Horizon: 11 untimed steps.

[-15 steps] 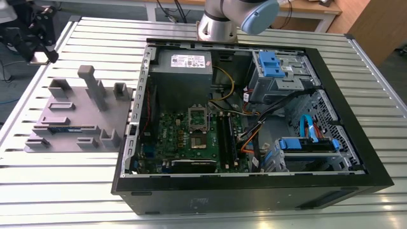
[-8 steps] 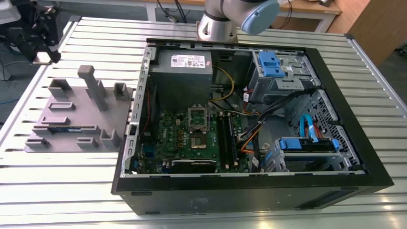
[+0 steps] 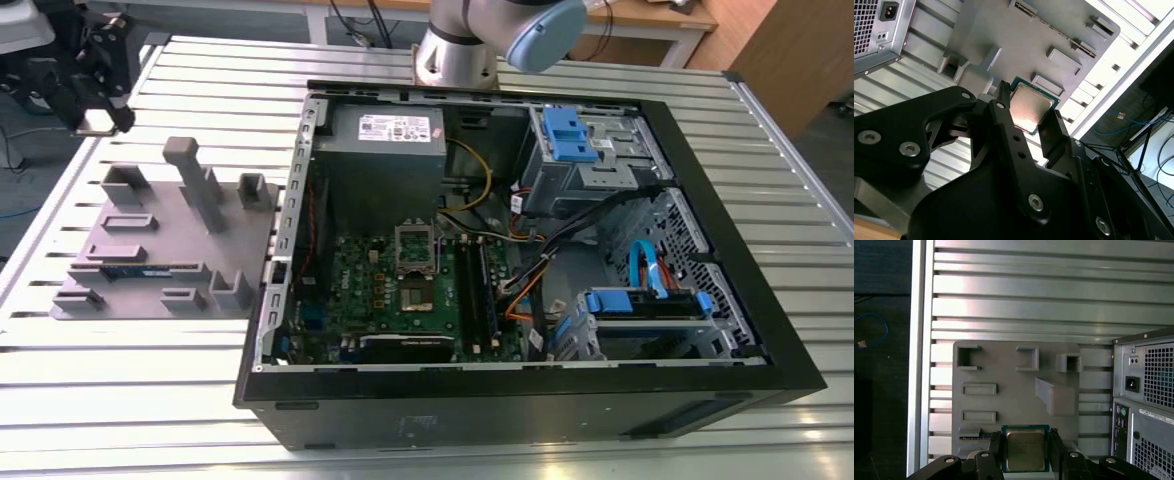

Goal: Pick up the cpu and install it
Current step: 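Pick up the cpu and move it towards the insertion slot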

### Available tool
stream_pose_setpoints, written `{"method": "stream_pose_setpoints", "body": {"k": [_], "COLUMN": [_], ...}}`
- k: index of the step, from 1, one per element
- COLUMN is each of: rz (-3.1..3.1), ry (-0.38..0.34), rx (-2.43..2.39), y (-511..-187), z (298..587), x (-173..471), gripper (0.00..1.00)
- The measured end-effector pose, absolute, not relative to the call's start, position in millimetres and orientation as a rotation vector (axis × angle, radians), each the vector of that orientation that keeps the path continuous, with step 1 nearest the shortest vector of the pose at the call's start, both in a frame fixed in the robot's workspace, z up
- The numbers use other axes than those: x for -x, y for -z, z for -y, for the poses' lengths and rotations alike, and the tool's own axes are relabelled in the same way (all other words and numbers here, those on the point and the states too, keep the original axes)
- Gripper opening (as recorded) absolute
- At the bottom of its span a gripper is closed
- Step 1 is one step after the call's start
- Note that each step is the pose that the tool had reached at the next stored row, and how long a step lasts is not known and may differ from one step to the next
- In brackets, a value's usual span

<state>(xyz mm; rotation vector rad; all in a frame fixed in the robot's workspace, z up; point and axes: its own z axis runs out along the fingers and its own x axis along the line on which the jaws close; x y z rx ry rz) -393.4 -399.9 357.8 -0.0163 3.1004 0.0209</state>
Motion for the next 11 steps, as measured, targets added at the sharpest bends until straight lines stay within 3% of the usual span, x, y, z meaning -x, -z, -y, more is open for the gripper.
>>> {"method": "stream_pose_setpoints", "body": {"k": [11], "rz": [-3.1], "ry": [-0.021], "rx": [0.016], "y": [-357.8], "z": [400.0], "x": [384.1], "gripper": [0.47]}}
